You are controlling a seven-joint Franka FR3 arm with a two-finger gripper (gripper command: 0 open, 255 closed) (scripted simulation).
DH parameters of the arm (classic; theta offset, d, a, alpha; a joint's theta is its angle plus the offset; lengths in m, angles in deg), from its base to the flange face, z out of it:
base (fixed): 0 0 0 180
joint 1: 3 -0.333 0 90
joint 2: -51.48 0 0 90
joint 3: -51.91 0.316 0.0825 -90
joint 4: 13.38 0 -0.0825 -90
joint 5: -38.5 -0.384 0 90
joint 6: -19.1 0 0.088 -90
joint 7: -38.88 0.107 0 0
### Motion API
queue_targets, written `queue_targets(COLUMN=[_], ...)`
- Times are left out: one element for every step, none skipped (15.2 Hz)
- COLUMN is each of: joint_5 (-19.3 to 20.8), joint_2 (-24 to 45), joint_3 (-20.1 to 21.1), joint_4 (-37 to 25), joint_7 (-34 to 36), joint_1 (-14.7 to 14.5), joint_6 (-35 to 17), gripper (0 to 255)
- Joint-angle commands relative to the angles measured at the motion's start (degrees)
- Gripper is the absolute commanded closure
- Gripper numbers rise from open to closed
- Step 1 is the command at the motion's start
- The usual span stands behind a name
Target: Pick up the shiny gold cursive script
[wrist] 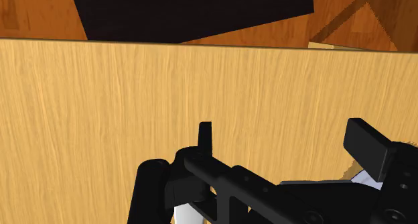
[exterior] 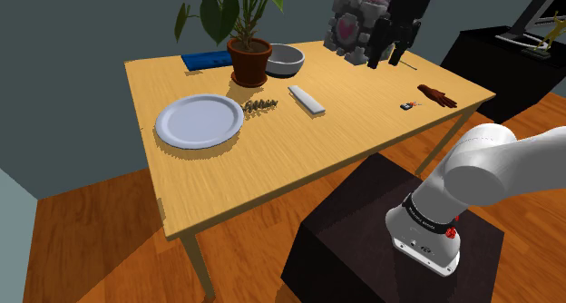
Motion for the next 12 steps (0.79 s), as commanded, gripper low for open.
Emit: queue_targets(joint_5=[0.0,0.4,0.7,1.1,1.5,1.9,2.3,2.7,3.1,3.5,4.0,4.5], joint_2=[0.0,1.5,3.1,4.7,6.3,8.0,9.8,11.5,13.3,15.2,17.1,19.0], joint_3=[0.0,0.3,0.5,0.8,1.1,1.3,1.6,1.9,2.2,2.5,2.8,3.1], joint_4=[0.0,0.2,0.4,0.5,0.6,0.5,0.4,0.2,-0.1,-0.4,-0.8,-1.3], joint_7=[0.0,-0.7,-1.3,-2.0,-2.6,-3.2,-3.7,-4.2,-4.7,-5.2,-5.6,-6.0], joint_1=[0.0,-0.3,-0.7,-1.0,-1.3,-1.5,-1.8,-2.1,-2.3,-2.5,-2.8,-3.0], joint_6=[0.0,-1.9,-3.8,-5.7,-7.6,-9.5,-11.3,-13.1,-14.8,-16.5,-18.2,-19.8], gripper=[0,0,0,0,0,0,0,0,0,0,0,0])
